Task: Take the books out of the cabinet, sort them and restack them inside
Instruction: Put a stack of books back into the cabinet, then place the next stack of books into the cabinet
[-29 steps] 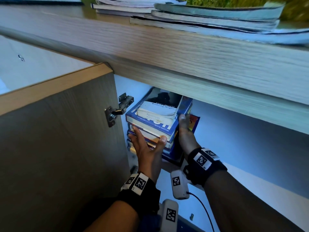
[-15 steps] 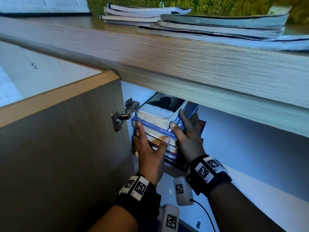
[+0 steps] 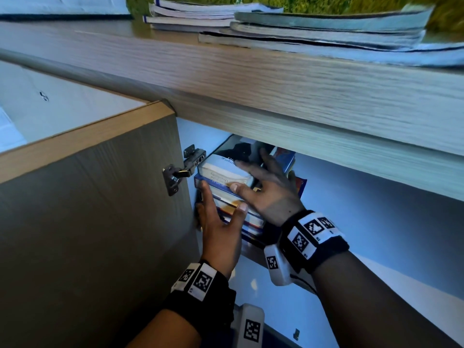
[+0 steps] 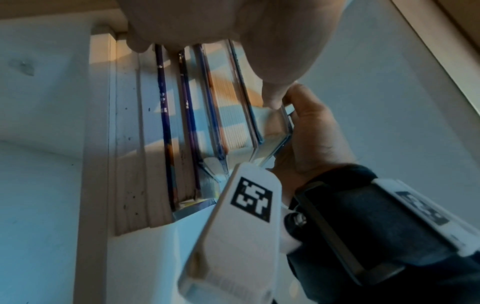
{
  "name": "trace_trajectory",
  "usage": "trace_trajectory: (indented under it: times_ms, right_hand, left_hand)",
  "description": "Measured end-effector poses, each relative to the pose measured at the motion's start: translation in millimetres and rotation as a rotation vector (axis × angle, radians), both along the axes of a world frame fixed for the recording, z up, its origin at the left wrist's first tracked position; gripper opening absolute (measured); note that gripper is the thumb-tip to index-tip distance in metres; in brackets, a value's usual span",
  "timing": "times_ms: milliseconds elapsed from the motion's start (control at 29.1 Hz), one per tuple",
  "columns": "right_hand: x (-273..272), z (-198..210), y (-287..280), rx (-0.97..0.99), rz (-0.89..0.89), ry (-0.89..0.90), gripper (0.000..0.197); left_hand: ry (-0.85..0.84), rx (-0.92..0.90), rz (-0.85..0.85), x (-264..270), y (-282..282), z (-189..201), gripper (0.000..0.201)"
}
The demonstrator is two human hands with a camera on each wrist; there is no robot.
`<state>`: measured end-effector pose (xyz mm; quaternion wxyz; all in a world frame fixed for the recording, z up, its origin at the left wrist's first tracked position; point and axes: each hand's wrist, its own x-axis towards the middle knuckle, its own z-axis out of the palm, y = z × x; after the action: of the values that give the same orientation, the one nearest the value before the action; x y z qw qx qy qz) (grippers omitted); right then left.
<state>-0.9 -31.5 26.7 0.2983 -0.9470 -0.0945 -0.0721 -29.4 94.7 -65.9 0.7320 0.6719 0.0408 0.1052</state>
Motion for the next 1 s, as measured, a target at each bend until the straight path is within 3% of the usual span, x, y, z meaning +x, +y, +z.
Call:
trace_trajectory:
  times_ms: [240,343,412,515,584,618,721,893,996]
  right_hand:
    - [-5,-6,2,0.114,0.023,-0.074,0.055]
    - [-6,-9,-1,0.111,0.068,-0.057,0.058]
    - [-9,-15,-8,0.224,0.091,-0.05,0.059]
    - [-10,-40,-24,0.57,-0.217,-0.127,0.057]
    - [-10,-71,-32,0.668,-0.414,0.007,0.059]
    - [-10,-88,-33,0.673,-0.429,0.107,0.061]
    - [-15,-126,-31,0.657,-0.36,0.213,0.065]
    - [-26,-134,-35,0.611,-0.261,0.188,0.066]
    - [-34,-134,-42,0.62,-0.229,0.264,0.06]
  left_hand:
    - [0.001,0.145,0.042,-4,-7,10,0.094]
    - [-0.013,0.165,0.009,-3,-3,7,0.096]
    - [-0.01,0.124,-0.024,-2,4,-1,0.102]
    - [0.022,0.025,-0.05,-2,6,-17,0.109]
    - [-0.008,0.039,-0.02,-4,3,-23,0.109]
    - [-0.022,0.037,-0.003,-3,2,-26,0.108]
    - [0.022,-0.028,0.025,-1,3,-36,0.107]
    - [0.266,-0.024,-0.051,-4,-3,-57,0.119]
    - [0.287,-0.23,-0.077,-5,-7,-53,0.11]
